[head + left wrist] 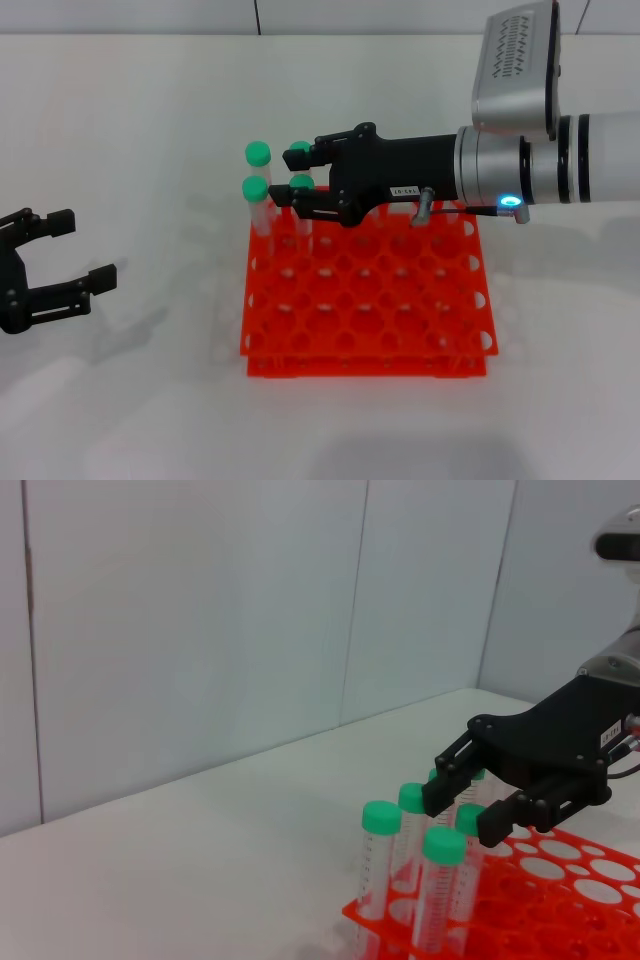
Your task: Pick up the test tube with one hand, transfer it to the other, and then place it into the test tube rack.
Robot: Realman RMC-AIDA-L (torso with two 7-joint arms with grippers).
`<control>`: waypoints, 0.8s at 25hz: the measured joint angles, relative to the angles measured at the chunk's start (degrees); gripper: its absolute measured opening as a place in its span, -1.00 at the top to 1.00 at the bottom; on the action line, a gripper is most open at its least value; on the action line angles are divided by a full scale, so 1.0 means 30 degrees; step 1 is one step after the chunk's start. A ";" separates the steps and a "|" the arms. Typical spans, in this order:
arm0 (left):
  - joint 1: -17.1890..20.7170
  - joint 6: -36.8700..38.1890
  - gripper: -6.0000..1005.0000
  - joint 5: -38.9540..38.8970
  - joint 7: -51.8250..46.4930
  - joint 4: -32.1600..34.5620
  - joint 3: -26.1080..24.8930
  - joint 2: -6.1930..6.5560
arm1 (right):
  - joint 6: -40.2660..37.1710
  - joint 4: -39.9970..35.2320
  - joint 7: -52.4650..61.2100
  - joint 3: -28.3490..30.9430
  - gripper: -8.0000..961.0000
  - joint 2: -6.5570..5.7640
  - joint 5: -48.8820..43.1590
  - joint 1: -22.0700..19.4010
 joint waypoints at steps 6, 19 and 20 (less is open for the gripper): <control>0.0001 0.0001 -0.77 0.0001 -0.0001 -0.0001 -0.0001 0.0004 | -0.0064 -0.0059 -0.0005 0.0056 0.23 0.0000 0.0032 -0.0015; -0.0153 0.0049 -0.77 -0.0170 0.0013 -0.0266 -0.0001 0.0057 | -0.7147 -0.1293 -0.0797 0.6082 -0.11 -0.0858 -0.1196 -0.4073; -0.0256 0.0068 -0.78 -0.0170 0.0010 -0.0391 0.0002 0.0112 | -0.7574 -0.1190 -0.0815 0.6797 -0.19 -0.0943 -0.1659 -0.4343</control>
